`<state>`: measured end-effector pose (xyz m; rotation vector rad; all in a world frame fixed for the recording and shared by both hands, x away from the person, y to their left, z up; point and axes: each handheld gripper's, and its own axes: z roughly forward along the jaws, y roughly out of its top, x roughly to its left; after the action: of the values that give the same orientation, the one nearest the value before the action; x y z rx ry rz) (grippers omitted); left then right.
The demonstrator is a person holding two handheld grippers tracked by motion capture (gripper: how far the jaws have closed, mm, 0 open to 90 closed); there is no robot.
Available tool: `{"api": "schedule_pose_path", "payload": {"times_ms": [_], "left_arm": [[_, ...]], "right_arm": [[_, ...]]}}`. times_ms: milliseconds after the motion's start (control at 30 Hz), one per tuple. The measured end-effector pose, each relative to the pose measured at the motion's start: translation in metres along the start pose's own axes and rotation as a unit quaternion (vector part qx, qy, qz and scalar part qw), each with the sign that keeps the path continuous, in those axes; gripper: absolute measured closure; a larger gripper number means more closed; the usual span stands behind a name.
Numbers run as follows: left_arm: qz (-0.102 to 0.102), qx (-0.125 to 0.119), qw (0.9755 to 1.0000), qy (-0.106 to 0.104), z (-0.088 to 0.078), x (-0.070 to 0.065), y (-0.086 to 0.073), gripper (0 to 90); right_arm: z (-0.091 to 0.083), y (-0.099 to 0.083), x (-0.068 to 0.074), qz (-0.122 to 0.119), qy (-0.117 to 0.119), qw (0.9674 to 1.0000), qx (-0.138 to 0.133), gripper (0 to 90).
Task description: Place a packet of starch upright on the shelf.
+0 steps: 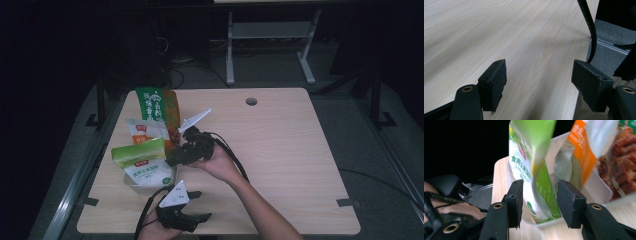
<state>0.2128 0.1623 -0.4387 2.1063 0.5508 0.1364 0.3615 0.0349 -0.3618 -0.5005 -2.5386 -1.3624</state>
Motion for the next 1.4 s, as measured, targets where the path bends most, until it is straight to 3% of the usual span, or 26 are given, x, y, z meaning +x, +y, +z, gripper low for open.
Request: {"api": "schedule_pose_path", "payload": {"times_ms": [367,867,1400], "left_arm": [[0.002,0.002,1.0,0.002,-0.002,0.003,0.0,27.6],[-0.004,0.001,1.0,0.003,-0.003,0.005,-0.001,27.6],[-0.009,-0.005,0.9999,0.002,-0.002,0.005,-0.001,27.6]], "right_arm": [[-0.033,-0.018,-0.008,0.023,-0.025,0.9994,-0.011,48.3],[-0.076,-0.047,-0.025,0.057,-0.074,0.9956,-0.007,41.4],[-0.106,-0.072,-0.032,0.086,-0.095,0.9916,-0.02,37.3]]}}
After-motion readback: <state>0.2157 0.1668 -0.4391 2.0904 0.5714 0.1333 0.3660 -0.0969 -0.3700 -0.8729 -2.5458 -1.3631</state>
